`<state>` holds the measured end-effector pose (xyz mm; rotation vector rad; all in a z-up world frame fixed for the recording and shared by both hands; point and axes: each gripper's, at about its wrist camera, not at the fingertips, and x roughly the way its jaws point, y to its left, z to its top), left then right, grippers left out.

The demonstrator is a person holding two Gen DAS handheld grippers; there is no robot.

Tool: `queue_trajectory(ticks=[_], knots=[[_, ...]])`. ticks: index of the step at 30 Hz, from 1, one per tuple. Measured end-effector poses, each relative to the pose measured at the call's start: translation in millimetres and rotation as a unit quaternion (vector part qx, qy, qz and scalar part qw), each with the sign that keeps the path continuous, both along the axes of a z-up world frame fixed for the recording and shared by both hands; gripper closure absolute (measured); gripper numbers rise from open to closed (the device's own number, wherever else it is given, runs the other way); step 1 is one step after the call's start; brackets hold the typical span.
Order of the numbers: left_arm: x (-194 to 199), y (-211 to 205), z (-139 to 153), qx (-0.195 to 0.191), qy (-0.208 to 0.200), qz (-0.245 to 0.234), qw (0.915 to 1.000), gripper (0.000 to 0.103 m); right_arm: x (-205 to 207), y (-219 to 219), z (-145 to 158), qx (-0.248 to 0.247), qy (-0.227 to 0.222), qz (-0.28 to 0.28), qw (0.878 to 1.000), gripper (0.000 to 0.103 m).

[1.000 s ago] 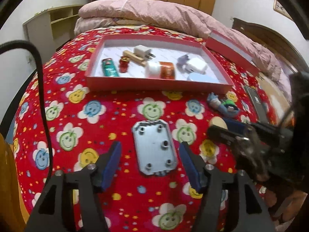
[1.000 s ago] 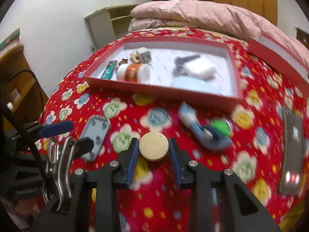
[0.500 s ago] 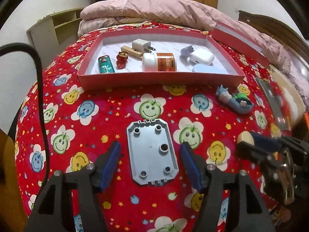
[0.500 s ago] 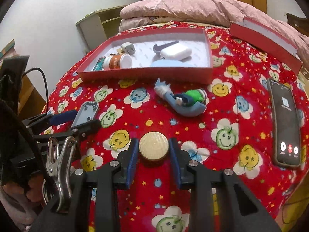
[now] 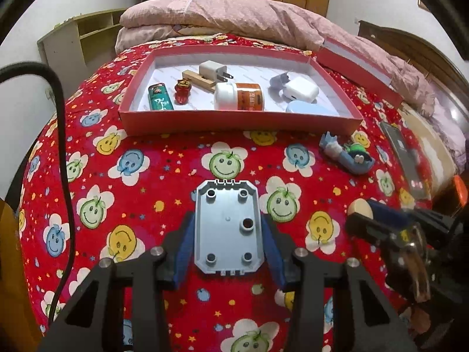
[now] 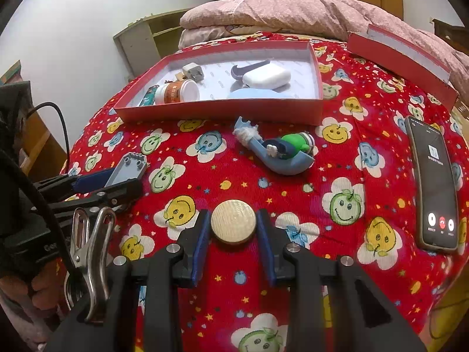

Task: Organize rigid objects
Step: 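Carry the grey plate with the left gripper while the right gripper carries the wooden disc over the tray, then release the grey plate with the left gripper while the right gripper releases the disc in the tray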

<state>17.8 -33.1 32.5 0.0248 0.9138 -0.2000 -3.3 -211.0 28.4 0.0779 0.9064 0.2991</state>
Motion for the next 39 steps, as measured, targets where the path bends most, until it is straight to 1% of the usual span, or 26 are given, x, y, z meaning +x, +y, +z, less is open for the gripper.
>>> queue_trajectory(ticks=[4,7,11,14,20,25,29,39], knots=[[-1,4,10,-0.007,-0.012,-0.001,0.9999,0.056,1,1,2,-0.003,0.002,-0.002,1.000,0.070],[2,9,23,-0.014,-0.026,0.001,0.9996,0.056,4,2,7,-0.003,0.002,0.001,1.000,0.070],[18,16,42,-0.024,-0.040,0.012,0.9989,0.056,10,5,26,-0.015,-0.019,0.006,1.000,0.070],[31,18,52,-0.028,-0.048,0.015,0.9984,0.056,19,4,38,-0.010,-0.027,0.006,1.000,0.070],[56,13,67,-0.020,-0.061,0.014,0.9978,0.056,41,3,55,-0.007,-0.045,-0.004,0.999,0.070],[77,13,68,-0.024,-0.057,0.017,0.9979,0.056,61,3,62,0.001,-0.056,-0.009,0.998,0.070],[91,14,63,-0.019,-0.053,0.021,0.9982,0.056,76,2,64,-0.005,-0.065,-0.015,0.998,0.070],[120,19,46,-0.017,-0.034,0.039,0.9985,0.056,110,-2,50,-0.020,-0.063,-0.030,0.997,0.070]])
